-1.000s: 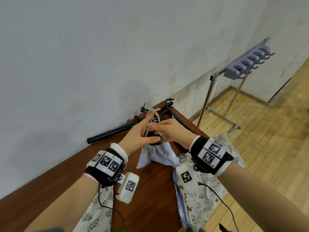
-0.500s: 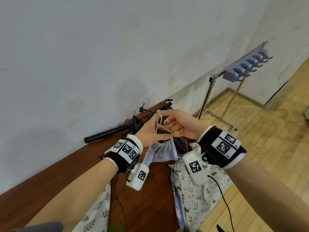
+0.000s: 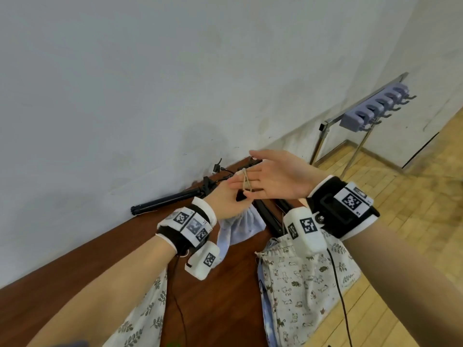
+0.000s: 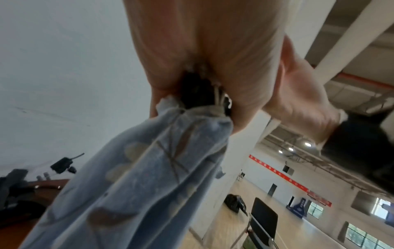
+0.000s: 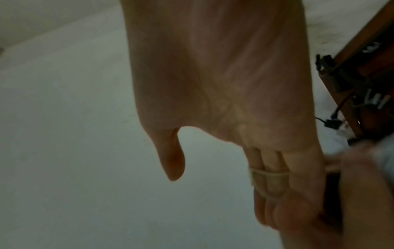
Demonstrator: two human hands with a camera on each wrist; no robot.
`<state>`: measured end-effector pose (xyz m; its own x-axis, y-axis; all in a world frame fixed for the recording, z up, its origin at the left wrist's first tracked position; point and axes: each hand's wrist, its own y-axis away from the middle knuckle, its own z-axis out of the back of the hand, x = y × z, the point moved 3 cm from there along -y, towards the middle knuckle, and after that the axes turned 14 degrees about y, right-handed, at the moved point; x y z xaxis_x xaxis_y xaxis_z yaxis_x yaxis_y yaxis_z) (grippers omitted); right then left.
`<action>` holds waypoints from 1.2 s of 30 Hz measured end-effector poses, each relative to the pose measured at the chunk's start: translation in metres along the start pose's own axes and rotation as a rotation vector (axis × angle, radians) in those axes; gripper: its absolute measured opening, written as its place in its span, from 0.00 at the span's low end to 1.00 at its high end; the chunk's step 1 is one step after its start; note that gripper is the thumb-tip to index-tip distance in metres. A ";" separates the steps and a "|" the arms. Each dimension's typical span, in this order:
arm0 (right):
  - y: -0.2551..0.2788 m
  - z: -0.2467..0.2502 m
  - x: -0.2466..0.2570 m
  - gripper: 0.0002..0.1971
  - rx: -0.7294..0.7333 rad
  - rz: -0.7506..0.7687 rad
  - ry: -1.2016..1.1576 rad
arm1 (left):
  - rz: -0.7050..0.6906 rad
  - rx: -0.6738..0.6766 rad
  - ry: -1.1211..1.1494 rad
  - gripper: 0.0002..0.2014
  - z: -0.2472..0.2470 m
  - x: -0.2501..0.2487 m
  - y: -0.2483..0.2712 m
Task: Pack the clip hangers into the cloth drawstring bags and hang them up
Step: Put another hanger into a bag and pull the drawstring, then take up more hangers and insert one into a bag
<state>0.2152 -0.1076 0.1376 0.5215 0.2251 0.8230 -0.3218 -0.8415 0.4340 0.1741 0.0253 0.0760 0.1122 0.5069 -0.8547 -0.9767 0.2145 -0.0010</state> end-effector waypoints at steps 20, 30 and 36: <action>-0.102 -0.070 -0.171 0.21 -0.116 -0.035 0.192 | 0.379 0.002 0.276 0.10 0.085 0.005 0.045; -0.171 -0.076 -0.241 0.27 -0.218 -0.366 0.067 | 0.851 0.534 0.197 0.53 0.023 0.143 0.200; -0.204 -0.108 -0.283 0.13 -0.235 -0.555 0.074 | 1.018 0.211 0.244 0.54 -0.044 0.193 0.225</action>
<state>0.0477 0.0539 -0.1443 0.6078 0.6400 0.4701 -0.1877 -0.4594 0.8682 -0.0323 0.1345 -0.1121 -0.8012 0.3529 -0.4832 -0.5357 -0.0635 0.8420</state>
